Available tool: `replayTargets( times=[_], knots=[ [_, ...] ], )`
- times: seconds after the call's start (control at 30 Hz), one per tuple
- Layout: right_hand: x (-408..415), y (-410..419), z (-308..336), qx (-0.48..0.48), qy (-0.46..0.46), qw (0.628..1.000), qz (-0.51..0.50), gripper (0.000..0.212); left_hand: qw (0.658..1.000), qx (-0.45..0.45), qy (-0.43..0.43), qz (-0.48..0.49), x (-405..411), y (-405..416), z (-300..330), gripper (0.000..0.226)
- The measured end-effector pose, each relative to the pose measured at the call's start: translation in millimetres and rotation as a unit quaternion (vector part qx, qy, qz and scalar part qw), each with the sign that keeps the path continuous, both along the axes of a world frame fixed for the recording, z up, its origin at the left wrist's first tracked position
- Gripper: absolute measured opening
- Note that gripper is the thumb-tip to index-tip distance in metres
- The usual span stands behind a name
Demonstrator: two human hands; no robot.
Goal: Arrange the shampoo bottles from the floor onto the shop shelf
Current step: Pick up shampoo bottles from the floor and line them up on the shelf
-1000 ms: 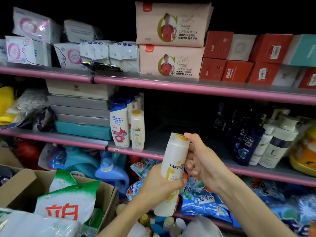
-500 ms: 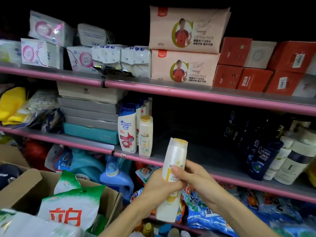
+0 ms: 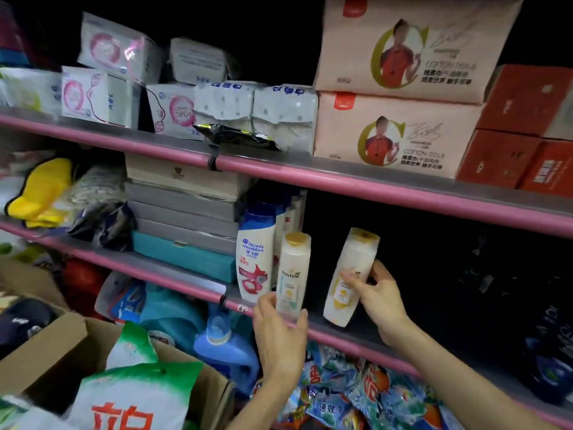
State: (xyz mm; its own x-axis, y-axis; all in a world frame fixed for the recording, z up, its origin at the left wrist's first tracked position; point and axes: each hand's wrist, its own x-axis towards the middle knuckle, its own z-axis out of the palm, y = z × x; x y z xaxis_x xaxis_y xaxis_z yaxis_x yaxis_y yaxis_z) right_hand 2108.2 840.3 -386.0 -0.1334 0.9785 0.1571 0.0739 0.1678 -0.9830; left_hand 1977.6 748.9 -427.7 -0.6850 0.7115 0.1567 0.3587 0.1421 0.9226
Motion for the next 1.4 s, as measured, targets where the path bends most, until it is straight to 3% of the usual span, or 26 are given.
replayTargets(
  times=[0.1,0.2,0.4,0.67,0.8,1.4],
  knots=[
    [-23.5,17.9,-18.5,-0.002,-0.002,1.0,0.008,0.034,0.995,-0.032,0.072,0.053,0.2,19.3,0.3,0.075],
    [-42.2,30.4,-24.9,0.001,-0.005,1.0,0.025,0.025,0.991,-0.071,0.087,0.073,2.3,33.0,-8.2,0.082],
    [-44.7,39.3,-51.5,0.002,-0.1,0.993,0.059,0.048,0.983,-0.124,0.1,0.09,2.5,46.2,-25.6,0.081],
    [-55.6,50.5,-63.5,-0.014,-0.107,0.99,0.085,0.035,0.975,-0.143,0.139,0.095,-5.9,52.9,-31.5,0.067],
    [-60.0,54.7,-70.8,-0.039,-0.105,0.986,0.122,0.042,0.976,-0.133,0.149,0.091,-7.5,51.5,-34.0,0.063],
    [-72.6,64.6,-72.1,-0.037,-0.2,0.969,0.143,0.036,0.983,-0.116,0.12,0.077,-12.2,48.7,-31.4,0.06]
  ],
)
